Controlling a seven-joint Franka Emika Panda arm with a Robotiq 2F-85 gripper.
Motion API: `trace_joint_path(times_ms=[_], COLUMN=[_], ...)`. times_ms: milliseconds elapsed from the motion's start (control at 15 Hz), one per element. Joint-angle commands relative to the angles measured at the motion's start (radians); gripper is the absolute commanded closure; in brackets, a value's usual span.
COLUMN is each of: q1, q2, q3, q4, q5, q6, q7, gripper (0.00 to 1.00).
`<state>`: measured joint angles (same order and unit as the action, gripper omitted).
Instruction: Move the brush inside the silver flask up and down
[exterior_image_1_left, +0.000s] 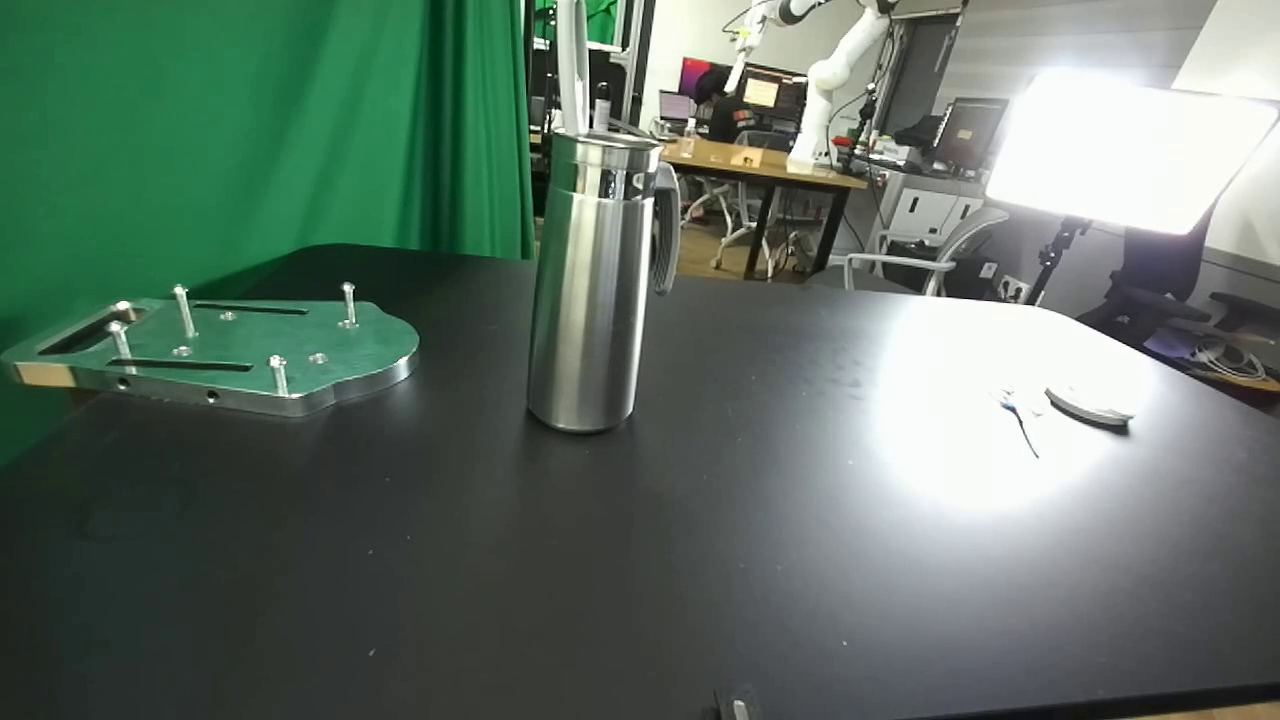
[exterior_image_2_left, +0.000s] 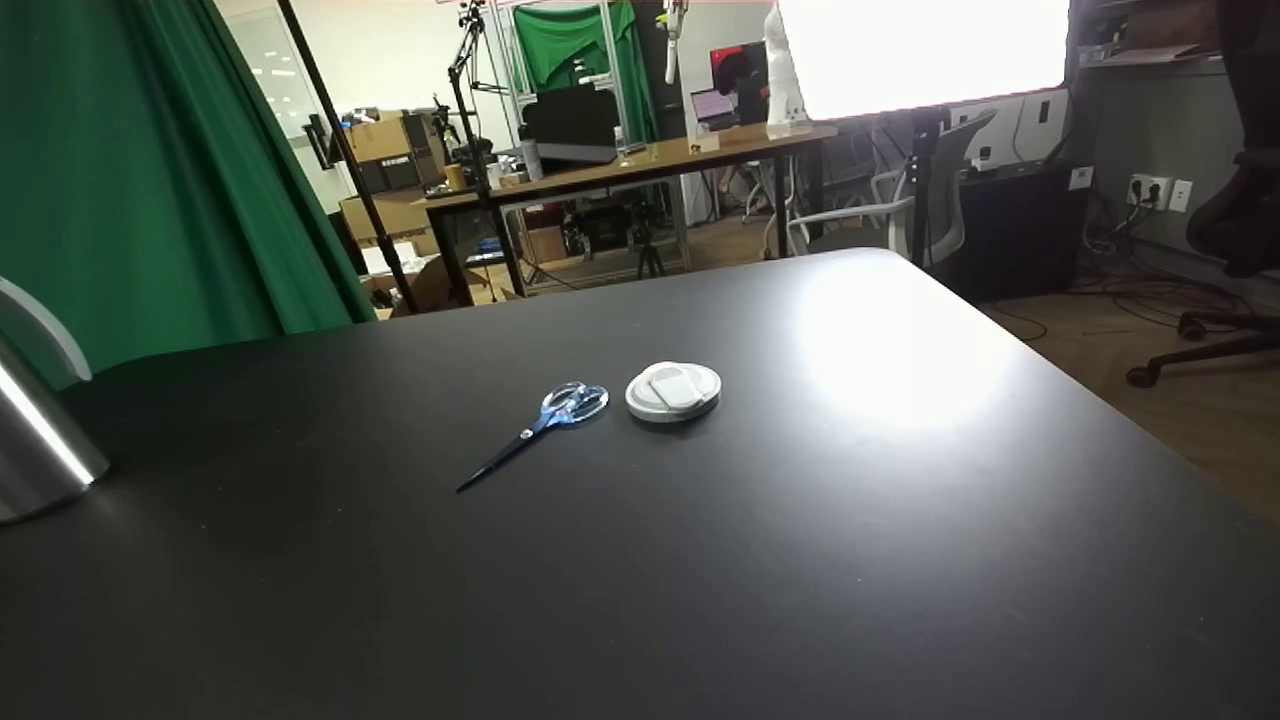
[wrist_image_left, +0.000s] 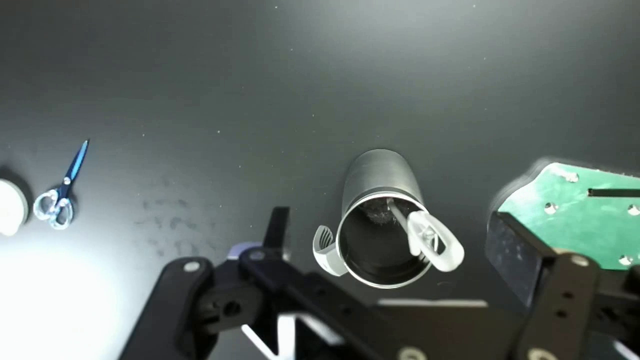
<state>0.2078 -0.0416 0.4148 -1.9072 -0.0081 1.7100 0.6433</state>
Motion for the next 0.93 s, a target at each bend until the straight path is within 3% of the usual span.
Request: trace_joint_path(times_ms=[0, 467, 867], q1=[0.046, 0.096, 0.133], q2=[0.093, 0.133, 0.133], q3=[-0.032, -0.085, -0.09], q4=[0.098, 0.095, 0.055], q5=[-0.024, -0.04, -0.081], q6=[-0.019, 0.035, 0.072], q7=[0.217, 0.544, 0.788], gripper=[0.0, 0.0, 0.0])
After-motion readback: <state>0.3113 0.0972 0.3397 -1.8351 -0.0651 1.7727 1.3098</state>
